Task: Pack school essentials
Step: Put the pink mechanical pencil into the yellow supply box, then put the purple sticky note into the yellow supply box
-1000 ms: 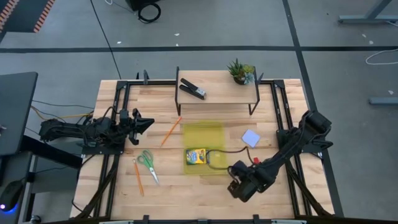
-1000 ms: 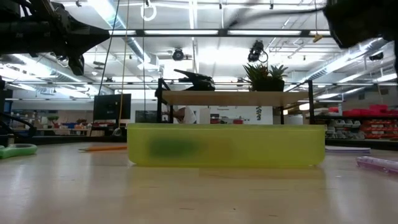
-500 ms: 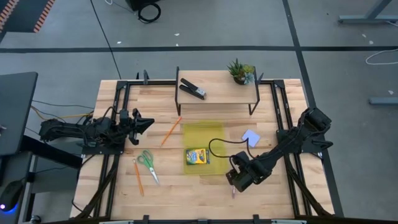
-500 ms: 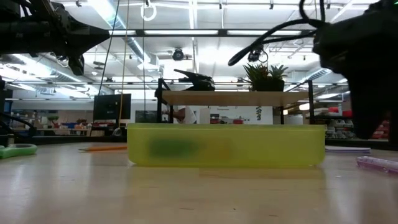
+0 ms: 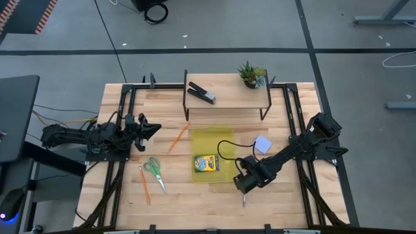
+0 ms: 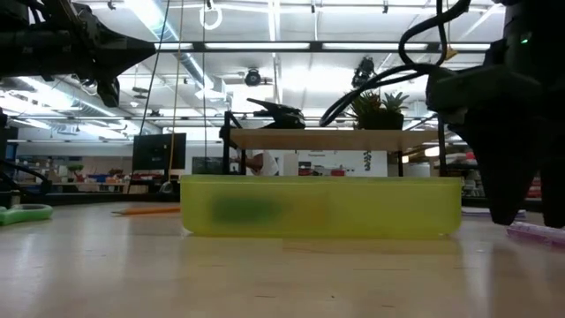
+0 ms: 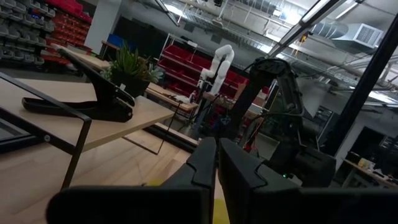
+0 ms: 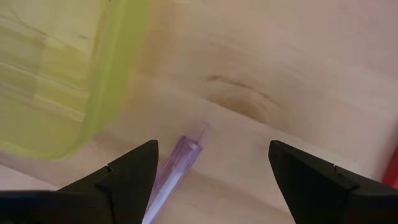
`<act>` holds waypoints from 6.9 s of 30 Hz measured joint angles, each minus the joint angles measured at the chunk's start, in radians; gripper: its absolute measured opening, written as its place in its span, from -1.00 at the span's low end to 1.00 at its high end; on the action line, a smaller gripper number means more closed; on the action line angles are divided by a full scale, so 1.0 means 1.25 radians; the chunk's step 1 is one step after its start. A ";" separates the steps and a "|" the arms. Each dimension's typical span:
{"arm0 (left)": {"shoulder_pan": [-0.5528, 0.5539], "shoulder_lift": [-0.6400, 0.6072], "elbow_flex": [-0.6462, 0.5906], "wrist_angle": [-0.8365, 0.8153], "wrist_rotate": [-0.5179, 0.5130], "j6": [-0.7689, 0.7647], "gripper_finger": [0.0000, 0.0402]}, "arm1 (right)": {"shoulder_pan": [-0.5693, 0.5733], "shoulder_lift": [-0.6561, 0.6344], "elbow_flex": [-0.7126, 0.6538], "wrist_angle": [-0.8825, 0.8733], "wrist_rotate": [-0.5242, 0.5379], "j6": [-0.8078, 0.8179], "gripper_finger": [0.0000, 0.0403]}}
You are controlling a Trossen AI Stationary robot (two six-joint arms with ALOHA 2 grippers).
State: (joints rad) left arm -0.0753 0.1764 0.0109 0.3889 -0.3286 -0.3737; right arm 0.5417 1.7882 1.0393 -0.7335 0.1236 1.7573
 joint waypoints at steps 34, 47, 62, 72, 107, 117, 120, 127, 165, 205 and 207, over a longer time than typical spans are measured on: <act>0.000 0.000 0.000 0.000 0.000 0.000 -0.83 | 0.029 0.003 -0.009 -0.024 -0.113 0.172 0.55; 0.000 0.000 0.000 0.000 0.000 0.000 -0.81 | 0.099 0.002 -0.008 0.006 -0.062 0.353 0.40; 0.000 0.000 0.000 0.000 0.000 0.000 -0.85 | 0.097 -0.002 -0.032 0.009 -0.070 0.326 0.03; 0.000 0.000 0.000 0.000 0.000 0.000 -0.83 | 0.097 -0.001 -0.033 -0.014 -0.098 0.248 -0.36; 0.000 0.000 0.000 0.000 0.000 0.000 -0.81 | 0.097 0.004 0.044 -0.024 -0.076 0.085 -0.70; 0.000 0.000 0.000 0.000 0.000 0.000 -0.85 | 0.053 0.002 0.148 -0.135 -0.037 -0.026 -0.70; 0.000 0.000 0.000 0.000 0.000 0.000 -0.82 | 0.025 0.002 0.185 -0.149 -0.002 -0.090 -0.70; 0.000 0.000 0.000 0.000 0.000 0.000 -0.82 | -0.045 0.001 0.256 -0.145 0.089 -0.346 -0.70; 0.000 0.000 0.000 0.000 0.000 0.000 -0.83 | -0.161 0.001 0.062 0.388 -0.037 -1.197 -0.68; 0.000 0.000 0.000 0.001 0.000 0.000 -0.85 | -0.194 -0.083 0.117 0.001 -0.027 -1.082 -0.23; 0.000 0.000 0.000 0.001 0.000 0.000 -0.86 | -0.201 -0.110 0.102 -0.029 -0.020 -1.069 -0.23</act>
State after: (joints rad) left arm -0.0753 0.1764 0.0109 0.3901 -0.3287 -0.3737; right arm 0.2900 1.6503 1.1663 -0.7697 0.0980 0.4212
